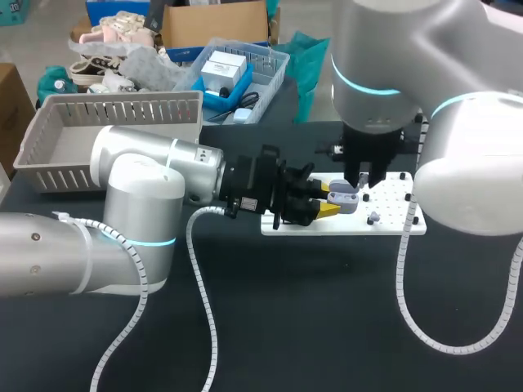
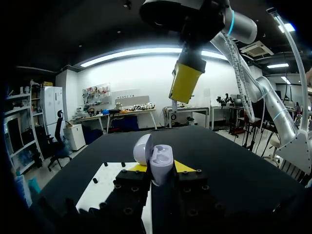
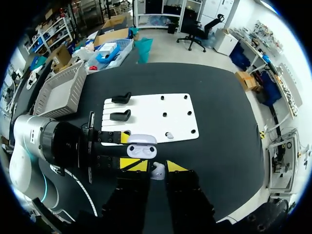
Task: Pick up each earbud case from the left stands, insert the matching earbuds, close the lid, and place the case in the box.
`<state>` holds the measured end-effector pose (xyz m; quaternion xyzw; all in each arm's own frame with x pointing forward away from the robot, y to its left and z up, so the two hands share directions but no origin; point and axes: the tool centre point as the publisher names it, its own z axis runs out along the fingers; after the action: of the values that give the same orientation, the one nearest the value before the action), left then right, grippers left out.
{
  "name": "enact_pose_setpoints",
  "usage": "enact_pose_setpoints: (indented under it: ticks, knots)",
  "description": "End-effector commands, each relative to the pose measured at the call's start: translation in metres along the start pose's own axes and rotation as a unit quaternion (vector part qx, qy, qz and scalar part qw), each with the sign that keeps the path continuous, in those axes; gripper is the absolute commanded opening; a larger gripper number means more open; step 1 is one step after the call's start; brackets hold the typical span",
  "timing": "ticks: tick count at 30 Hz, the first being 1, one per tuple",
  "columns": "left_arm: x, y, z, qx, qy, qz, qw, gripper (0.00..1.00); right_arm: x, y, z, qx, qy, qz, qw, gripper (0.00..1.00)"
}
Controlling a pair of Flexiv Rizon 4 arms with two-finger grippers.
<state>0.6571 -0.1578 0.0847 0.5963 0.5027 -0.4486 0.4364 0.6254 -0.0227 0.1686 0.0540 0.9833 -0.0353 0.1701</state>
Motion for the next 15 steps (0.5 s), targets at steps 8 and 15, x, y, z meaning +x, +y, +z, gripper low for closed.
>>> enact_pose_setpoints:
  ticks: [8,15]
  knots:
    - [0.0001,-0.0011,-0.0003,-0.002,0.0,0.0,1.0,0.0,0.0024,-0.0015,0.0,-0.001,-0.004,0.001,1.0,0.0]
    - [0.0001,-0.0011,-0.0003,-0.002,0.0,0.0,1.0,0.0,-0.0041,0.0052,0.0037,-0.014,0.016,0.008,1.0,0.0]
